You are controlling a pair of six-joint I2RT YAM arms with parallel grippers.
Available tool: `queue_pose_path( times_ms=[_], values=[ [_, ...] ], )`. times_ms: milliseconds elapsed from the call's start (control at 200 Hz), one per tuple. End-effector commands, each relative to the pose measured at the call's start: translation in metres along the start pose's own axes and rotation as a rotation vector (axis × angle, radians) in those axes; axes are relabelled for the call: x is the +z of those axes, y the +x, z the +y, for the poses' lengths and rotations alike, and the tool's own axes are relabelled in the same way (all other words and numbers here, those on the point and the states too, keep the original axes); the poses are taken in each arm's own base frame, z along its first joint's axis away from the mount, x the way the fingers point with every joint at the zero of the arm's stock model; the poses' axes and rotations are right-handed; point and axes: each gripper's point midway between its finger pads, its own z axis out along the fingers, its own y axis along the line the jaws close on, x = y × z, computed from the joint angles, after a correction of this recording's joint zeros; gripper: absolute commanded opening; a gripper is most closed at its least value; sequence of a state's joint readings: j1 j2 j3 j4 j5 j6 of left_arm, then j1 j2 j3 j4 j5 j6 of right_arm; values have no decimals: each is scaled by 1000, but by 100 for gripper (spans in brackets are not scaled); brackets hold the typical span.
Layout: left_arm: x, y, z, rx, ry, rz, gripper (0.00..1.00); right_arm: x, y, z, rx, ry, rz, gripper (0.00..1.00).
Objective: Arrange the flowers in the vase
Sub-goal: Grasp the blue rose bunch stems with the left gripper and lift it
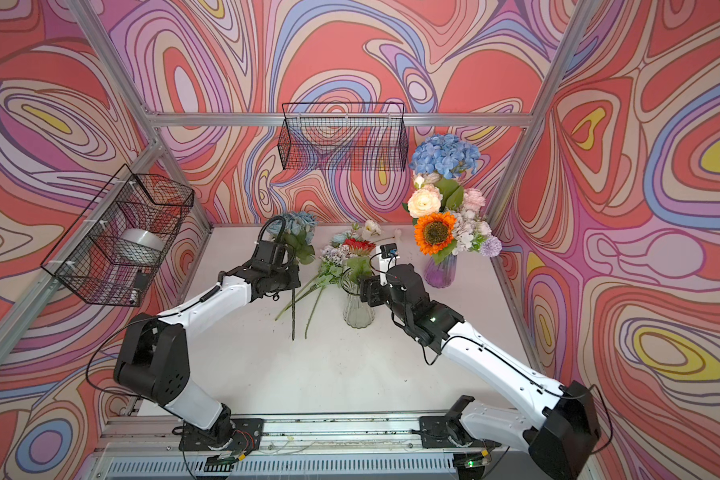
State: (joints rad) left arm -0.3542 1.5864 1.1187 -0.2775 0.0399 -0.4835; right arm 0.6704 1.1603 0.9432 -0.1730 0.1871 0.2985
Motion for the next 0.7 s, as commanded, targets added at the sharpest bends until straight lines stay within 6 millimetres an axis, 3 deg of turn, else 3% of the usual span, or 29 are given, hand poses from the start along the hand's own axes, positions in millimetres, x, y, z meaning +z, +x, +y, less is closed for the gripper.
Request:
queue_pose_path(
  times_ms=[0,220,411,696],
  values=[
    [-26,-22,-14,-51,96,-136,0,7,-21,0,52,0,-47,76],
    [-74,-28,-20,-118,231,-327,0,26,-26,6,74,-25,-48,78],
    [-121,-34,-32,-157,416,-510,0,42,-22,-3,114,-8,-32,78],
    [-197,-50,-77,-68,692,-702,0,52,-19,-18,186,3,-49,79]
  ],
)
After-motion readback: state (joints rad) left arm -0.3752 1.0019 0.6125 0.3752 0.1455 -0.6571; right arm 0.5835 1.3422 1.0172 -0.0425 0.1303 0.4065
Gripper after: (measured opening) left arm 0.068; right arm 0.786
